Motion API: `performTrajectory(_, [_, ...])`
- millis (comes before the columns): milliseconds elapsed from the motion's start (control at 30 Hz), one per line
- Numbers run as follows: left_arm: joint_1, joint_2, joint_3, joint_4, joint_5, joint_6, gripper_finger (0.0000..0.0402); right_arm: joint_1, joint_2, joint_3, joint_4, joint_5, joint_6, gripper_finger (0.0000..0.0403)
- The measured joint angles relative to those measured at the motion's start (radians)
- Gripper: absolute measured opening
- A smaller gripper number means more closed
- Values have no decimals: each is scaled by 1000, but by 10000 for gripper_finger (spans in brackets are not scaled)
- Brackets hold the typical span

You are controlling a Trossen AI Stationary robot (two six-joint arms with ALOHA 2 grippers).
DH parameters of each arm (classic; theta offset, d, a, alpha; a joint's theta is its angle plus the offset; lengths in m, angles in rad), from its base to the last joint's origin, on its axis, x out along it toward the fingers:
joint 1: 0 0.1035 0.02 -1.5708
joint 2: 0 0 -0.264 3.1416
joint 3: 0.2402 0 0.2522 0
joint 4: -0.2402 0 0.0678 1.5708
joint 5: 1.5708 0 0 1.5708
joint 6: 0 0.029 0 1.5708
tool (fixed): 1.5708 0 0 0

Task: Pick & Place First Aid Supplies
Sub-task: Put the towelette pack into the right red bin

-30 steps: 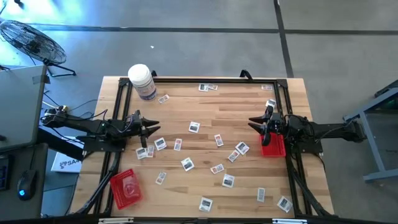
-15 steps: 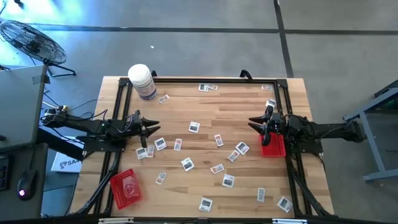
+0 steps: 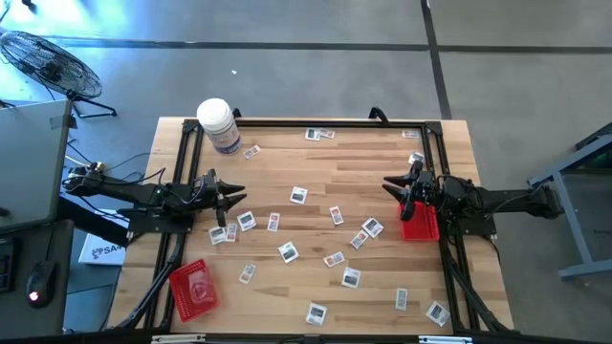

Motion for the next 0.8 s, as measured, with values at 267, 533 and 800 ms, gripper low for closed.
performTrajectory(267, [0,0,0,0,0,0,119,0,0,0,69,11,-1,113])
performTrajectory(533, [0,0,0,0,0,0,119,0,0,0,301,36,15,113])
performTrajectory(800, [0,0,0,0,0,0,119,0,4,0,406,242,-43,113])
